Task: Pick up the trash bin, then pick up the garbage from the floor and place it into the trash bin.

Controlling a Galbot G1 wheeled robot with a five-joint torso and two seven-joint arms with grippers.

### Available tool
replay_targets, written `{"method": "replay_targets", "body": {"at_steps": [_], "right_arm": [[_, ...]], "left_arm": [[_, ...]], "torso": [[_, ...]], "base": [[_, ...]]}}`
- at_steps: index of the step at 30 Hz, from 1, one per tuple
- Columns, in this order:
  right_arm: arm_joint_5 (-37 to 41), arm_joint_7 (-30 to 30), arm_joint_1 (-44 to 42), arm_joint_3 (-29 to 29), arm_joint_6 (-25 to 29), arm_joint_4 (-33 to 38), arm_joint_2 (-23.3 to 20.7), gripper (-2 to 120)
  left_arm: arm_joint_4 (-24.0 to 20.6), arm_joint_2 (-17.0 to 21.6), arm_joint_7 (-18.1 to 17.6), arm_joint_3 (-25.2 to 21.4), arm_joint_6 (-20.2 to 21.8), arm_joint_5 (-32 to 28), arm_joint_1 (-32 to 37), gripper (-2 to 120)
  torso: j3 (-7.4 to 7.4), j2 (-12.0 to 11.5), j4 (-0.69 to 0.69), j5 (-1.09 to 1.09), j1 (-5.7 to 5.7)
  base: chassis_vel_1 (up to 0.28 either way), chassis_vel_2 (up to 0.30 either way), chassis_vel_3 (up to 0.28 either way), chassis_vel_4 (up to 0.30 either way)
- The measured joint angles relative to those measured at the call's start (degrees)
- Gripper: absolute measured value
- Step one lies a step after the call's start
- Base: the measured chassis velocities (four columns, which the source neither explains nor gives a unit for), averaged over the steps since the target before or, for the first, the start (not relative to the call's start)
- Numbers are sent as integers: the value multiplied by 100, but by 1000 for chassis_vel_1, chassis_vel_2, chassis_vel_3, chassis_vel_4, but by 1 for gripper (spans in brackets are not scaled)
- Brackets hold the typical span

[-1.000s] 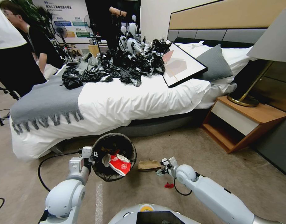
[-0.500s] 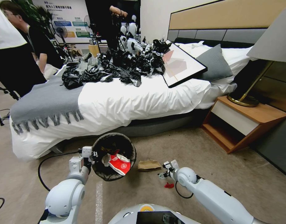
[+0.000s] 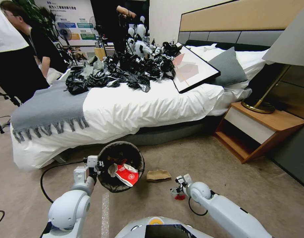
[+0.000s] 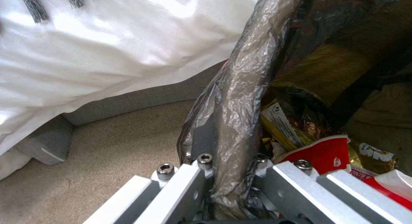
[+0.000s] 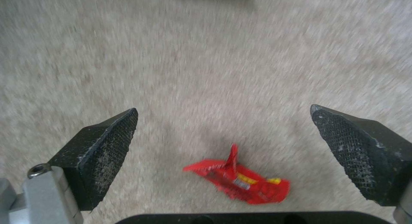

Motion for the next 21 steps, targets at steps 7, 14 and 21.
{"method": "replay_targets", "body": {"at_steps": [7, 14, 21], "right_arm": [[-90, -33, -67, -14, 15, -81, 10, 100], [-187, -75, -131, -51, 79, -251, 40, 100], [-251, -119, -149, -10, 137, -396, 60, 100]], "left_arm": [[17, -11, 3, -6, 0, -1, 4, 0], [30, -44, 12, -9, 0, -1, -9, 0], [30, -41, 20, -19, 0, 12, -5, 0]], "torso": [[0, 0, 0, 0, 0], [0, 0, 0, 0, 0], [0, 0, 1, 0, 0]], "base": [[0, 0, 0, 0], [0, 0, 0, 0], [0, 0, 0, 0]]}}
